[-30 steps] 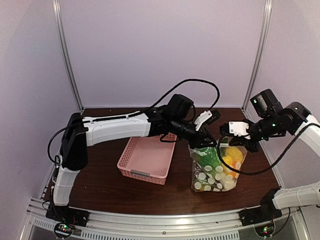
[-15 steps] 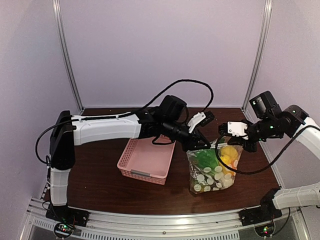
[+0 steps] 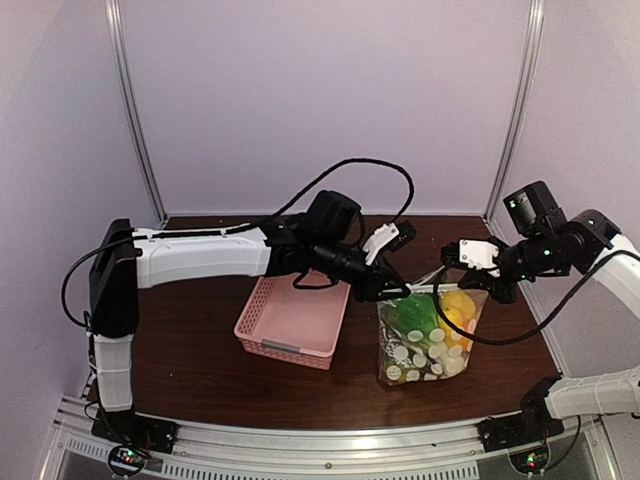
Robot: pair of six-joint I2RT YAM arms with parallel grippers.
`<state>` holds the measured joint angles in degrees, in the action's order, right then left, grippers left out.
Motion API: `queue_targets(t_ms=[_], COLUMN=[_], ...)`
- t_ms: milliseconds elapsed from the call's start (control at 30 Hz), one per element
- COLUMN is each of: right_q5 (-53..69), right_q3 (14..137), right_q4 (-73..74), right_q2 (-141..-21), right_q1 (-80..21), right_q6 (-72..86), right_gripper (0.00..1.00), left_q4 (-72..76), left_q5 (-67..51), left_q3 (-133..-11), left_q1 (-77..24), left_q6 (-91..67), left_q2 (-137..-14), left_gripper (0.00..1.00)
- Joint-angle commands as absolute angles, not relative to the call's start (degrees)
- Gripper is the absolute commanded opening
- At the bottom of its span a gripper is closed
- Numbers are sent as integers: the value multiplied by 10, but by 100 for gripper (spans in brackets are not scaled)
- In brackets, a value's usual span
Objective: Place the food in the zip-top bag and seal the zipper
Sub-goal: Unzip the zipper of the food storage bag, then pass from the left arm to the right
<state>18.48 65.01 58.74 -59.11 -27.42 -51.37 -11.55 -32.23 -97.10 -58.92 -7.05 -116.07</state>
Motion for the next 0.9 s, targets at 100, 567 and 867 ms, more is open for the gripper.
queue_targets(t_ms=[100,567,867], right_q5=[236,204,204], right_q3=[674,798,798], right_q4=[611,647,682], right_q2=[-592,-723,-738], right_q1=[-266,-212,-191], right_q6=[-489,-466,-489], right_gripper=[0,58,61], left_q4=[-135,-110,-98], left_q5=[-320,-345,-347], left_q3=[-973,-1004,-998], left_q1=[-576,-576,-576], left_q6=[-82,-26,-26], left_q2=[-1163,-1168,-1168], left_gripper=[33,4,2])
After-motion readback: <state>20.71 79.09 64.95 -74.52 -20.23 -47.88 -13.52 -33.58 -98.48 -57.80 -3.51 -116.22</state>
